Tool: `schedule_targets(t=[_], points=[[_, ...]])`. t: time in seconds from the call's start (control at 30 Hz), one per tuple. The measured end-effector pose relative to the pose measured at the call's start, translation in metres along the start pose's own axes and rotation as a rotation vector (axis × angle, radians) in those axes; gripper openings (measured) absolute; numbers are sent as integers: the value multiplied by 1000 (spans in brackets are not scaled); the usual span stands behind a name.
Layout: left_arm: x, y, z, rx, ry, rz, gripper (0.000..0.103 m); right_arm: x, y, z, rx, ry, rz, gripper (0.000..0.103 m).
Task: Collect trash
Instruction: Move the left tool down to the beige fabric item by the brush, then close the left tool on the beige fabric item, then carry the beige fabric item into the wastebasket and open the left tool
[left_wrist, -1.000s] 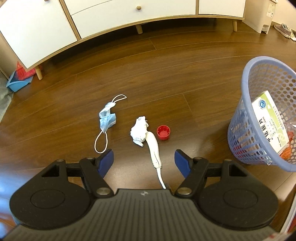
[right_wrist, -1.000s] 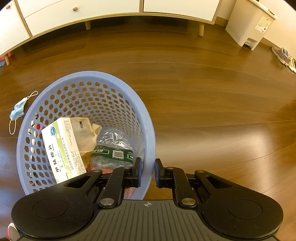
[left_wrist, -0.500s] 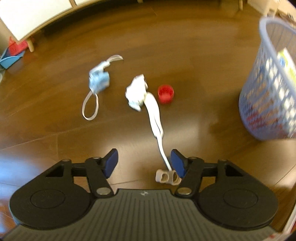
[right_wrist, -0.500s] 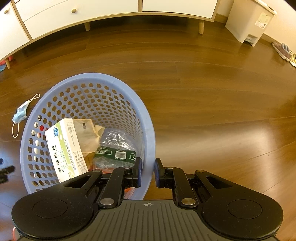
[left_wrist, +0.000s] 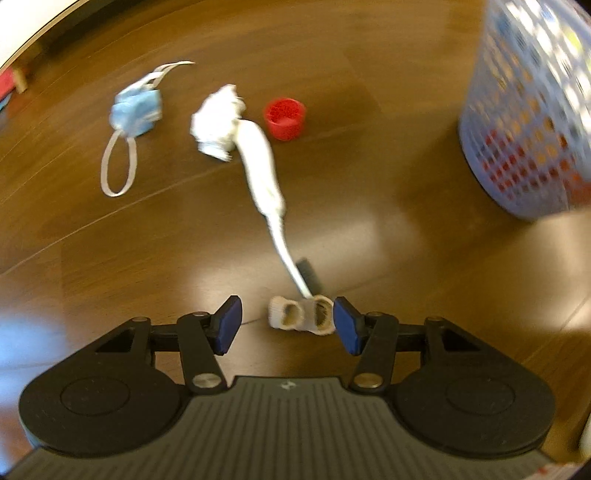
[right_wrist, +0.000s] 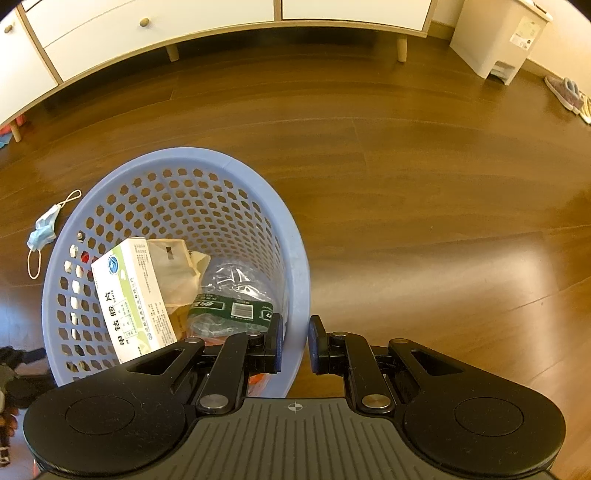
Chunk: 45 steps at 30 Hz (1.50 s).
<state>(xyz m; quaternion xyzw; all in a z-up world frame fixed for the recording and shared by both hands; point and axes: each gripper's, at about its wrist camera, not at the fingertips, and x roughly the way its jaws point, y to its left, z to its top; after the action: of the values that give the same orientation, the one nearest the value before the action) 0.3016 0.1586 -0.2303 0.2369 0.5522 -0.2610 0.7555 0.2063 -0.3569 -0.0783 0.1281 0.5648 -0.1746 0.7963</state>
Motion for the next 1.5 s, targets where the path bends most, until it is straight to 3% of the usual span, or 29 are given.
schedule_targets(t=[0.17, 0.4, 0.57, 0.73, 0.93, 0.97, 1.0, 1.03, 1.2, 1.5], points=[[14, -12, -4, 66, -21, -12, 50, 1, 0, 1, -2, 5, -4, 10], [30, -17, -1, 113, 2, 8, 41, 3, 2, 2, -11, 6, -10, 10], [28, -12, -2, 92, 9, -4, 41, 4, 3, 0, -12, 6, -11, 10], [22, -9, -2, 106, -12, 9, 50, 5, 2, 0, -11, 4, -10, 10], [29, -14, -5, 134, 16, 22, 50, 5, 1, 0, -10, 6, -9, 10], [29, -14, -5, 136, 19, 19, 49, 5, 1, 0, -9, 7, -10, 10], [30, -15, -5, 136, 25, 12, 40, 6, 1, 0, -8, 7, -11, 10], [30, -15, -4, 133, 29, 2, 24, 6, 1, 1, -10, 7, -11, 10], [30, -13, -5, 141, 52, 1, 21, 4, 2, 0, -14, 3, -6, 10], [-12, 4, 13, 59, -30, 8, 21, 6, 4, -1, -22, -3, -15, 10]])
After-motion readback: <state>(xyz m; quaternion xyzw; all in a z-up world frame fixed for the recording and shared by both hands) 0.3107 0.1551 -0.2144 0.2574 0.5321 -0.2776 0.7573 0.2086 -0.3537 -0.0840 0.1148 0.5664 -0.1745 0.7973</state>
